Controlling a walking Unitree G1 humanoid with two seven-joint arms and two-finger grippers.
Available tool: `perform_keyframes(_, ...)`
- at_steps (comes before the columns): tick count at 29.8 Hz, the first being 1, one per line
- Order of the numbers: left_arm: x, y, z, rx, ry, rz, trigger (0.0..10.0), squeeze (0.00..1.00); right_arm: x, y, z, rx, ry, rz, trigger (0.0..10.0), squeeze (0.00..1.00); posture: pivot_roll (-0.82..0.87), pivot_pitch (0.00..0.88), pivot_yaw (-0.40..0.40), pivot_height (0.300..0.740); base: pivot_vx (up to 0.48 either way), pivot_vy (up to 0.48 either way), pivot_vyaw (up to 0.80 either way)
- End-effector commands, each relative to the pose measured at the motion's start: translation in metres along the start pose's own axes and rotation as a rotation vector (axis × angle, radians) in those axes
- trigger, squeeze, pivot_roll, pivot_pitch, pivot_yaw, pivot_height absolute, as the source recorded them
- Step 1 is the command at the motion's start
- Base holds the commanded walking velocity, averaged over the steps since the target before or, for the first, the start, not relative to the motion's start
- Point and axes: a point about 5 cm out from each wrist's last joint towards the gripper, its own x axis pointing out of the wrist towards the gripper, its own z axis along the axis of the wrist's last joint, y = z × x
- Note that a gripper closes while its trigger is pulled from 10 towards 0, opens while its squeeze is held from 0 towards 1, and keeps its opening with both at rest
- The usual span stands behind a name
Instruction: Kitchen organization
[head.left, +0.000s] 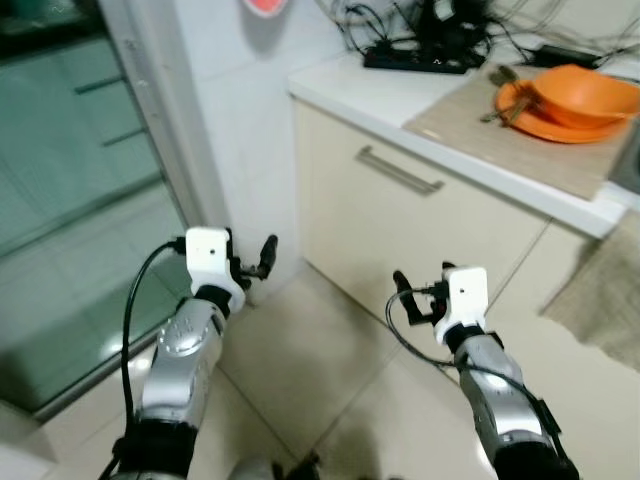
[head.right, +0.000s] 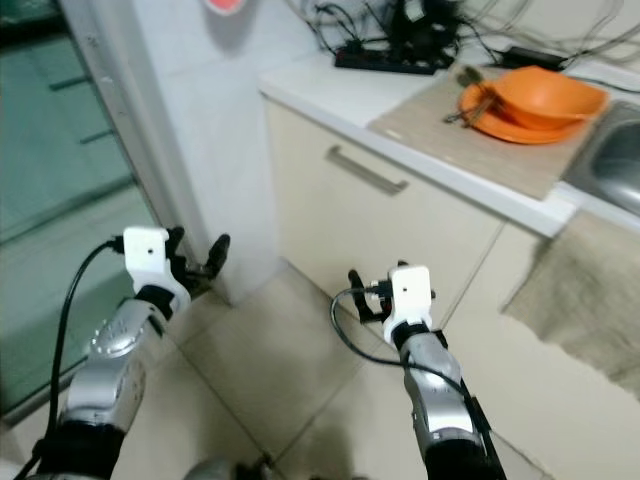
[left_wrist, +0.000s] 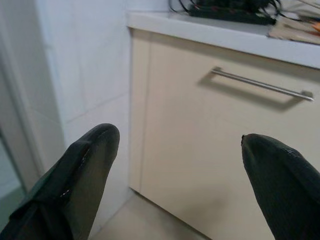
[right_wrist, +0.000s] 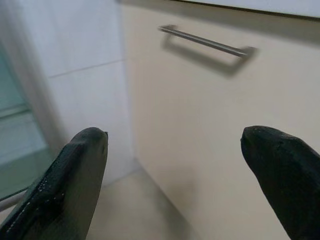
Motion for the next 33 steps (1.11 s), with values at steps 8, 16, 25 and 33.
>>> perform_keyframes(8,-0.001,0.004,0.001,0.018,0.003,-0.004,10.0,0.00,0.003,0.005,0.003,0.012,-0.011,0.003,10.0,0.00,0.01,0.000,0.023,0.740,0.000,0.000,-0.74)
perform_keyframes(16,-0.001,0.003,-0.002,0.045,0.016,-0.031,10.0,0.00,0.001,0.004,0.002,0.011,-0.011,-0.012,10.0,0.00,0.00,0.000,0.026,0.740,0.000,0.000,-0.74)
perform_keyframes(25,0.000,0.000,-0.004,0.028,0.013,-0.043,10.0,0.00,-0.001,0.000,0.004,0.002,-0.020,-0.025,10.0,0.00,-0.01,0.000,0.020,0.740,0.000,0.000,-0.73)
perform_keyframes(33,0.000,0.002,-0.002,0.002,-0.004,-0.032,10.0,0.00,0.000,-0.006,0.013,-0.010,-0.066,-0.065,10.0,0.00,-0.01,0.000,0.022,0.740,0.000,0.000,-0.70)
